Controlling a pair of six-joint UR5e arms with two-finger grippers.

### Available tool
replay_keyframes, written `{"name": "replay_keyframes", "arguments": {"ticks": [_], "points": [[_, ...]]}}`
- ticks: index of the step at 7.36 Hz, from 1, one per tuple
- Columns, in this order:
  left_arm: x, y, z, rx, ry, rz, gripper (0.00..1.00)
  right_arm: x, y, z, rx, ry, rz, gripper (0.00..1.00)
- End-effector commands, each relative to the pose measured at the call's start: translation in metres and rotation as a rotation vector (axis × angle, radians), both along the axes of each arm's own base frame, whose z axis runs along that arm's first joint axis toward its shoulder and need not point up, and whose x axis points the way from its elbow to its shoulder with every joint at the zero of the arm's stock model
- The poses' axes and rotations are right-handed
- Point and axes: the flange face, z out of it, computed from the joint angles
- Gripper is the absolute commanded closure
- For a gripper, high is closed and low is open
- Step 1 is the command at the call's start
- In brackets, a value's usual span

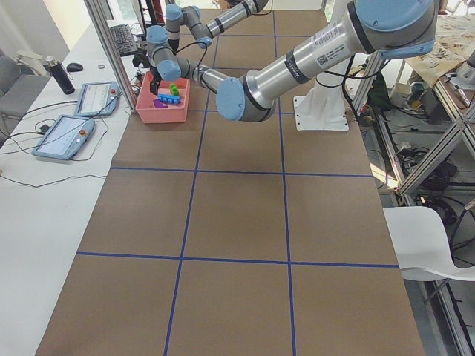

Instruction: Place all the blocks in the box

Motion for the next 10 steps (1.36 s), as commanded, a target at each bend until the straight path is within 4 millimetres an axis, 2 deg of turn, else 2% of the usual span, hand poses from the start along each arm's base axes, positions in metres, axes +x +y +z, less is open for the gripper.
{"name": "replay_keyframes", "arguments": {"ticks": [1,2,3,4,5,6,7,8,9,10], "points": [[-0.050,0.027,0.079,0.039,-0.013,0.040,0.00,0.012,-0.023,-0.102,-0.002,-0.041,0.028,1.00],[-0.086,0.027,0.109,0.057,-0.023,0.049,0.00,-0.028,-0.006,-0.116,-0.028,-0.079,0.039,1.00],[-0.138,0.016,0.142,0.067,-0.030,0.057,0.00,-0.060,0.010,-0.126,-0.008,-0.123,0.028,1.00],[-0.183,0.029,0.198,0.114,-0.074,0.081,0.00,-0.092,0.027,-0.140,-0.032,-0.154,0.048,1.00],[-0.216,0.044,0.231,0.149,-0.104,0.084,0.00,-0.112,0.037,-0.144,-0.011,-0.137,0.055,0.01],[-0.251,0.045,0.257,0.184,-0.137,0.089,0.00,-0.105,0.036,-0.150,0.001,-0.139,0.070,0.00],[-0.280,0.053,0.296,0.220,-0.184,0.115,0.00,-0.078,0.031,-0.166,-0.016,-0.148,0.075,0.00],[-0.320,0.062,0.332,0.265,-0.237,0.138,0.00,-0.026,0.024,-0.172,-0.090,-0.131,0.079,0.00],[-0.357,0.080,0.368,0.285,-0.273,0.147,0.00,0.020,0.037,-0.158,-0.106,-0.122,0.038,0.00],[-0.367,0.106,0.393,0.285,-0.290,0.164,0.00,0.067,0.070,-0.115,-0.089,-0.089,0.007,0.00]]}}
